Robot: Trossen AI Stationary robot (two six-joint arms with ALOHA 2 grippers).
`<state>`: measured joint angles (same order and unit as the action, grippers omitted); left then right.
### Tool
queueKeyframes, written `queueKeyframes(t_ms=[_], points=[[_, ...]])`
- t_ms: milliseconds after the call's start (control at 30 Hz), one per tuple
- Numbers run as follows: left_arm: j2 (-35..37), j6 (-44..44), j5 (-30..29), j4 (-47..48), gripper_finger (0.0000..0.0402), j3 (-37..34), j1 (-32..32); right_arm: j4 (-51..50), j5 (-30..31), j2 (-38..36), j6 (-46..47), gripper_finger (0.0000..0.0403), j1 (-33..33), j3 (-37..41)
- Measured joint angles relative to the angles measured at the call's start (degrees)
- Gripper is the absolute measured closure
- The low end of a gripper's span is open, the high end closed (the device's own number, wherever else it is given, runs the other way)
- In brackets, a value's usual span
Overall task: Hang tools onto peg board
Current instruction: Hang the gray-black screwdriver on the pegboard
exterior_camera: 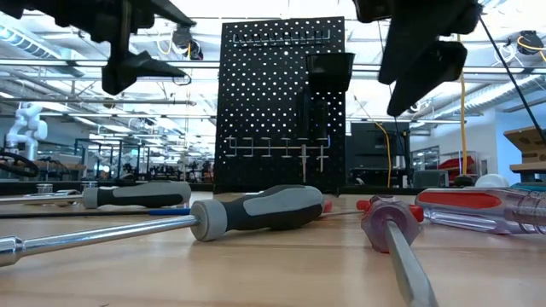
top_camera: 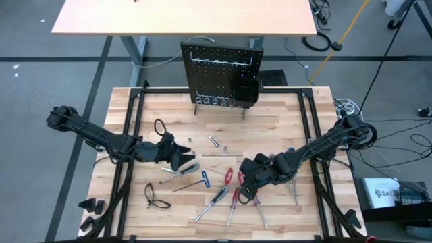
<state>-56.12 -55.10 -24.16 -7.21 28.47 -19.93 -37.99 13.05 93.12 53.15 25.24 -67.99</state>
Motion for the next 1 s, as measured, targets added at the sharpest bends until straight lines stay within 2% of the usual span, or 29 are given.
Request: queueKeyframes(t_ms=[167,300,600,800,1000], points=[[-1.0,-3.9,-1.9,-1.7,0.0091,0.2,-2.5,-0.6,0.1,0.0,-1.8,0.0092,1.9,0.0],[-4.3,-3.3,-2.1,-1.4,0.0091,2.4,-3.4,-0.3,0.0,0.0,-2.8,0.0092,2.9,0.0],[-12.2,5.6,10.0,0.1,0.0091,6.5,-1.9,5.1,2.8,0.0,-1.4,0.0092,2.8,0.0],[-12.9,13.6,17.9,10.1,0.0092,6.6,-0.2,10.5,9.2,0.1,-1.6,0.0092,2.4,0.0],[-12.7,18.2,17.8,23.0,0.0092,6.6,-0.5,19.2,11.0,1.7,-3.1,0.0092,0.8,0.0]])
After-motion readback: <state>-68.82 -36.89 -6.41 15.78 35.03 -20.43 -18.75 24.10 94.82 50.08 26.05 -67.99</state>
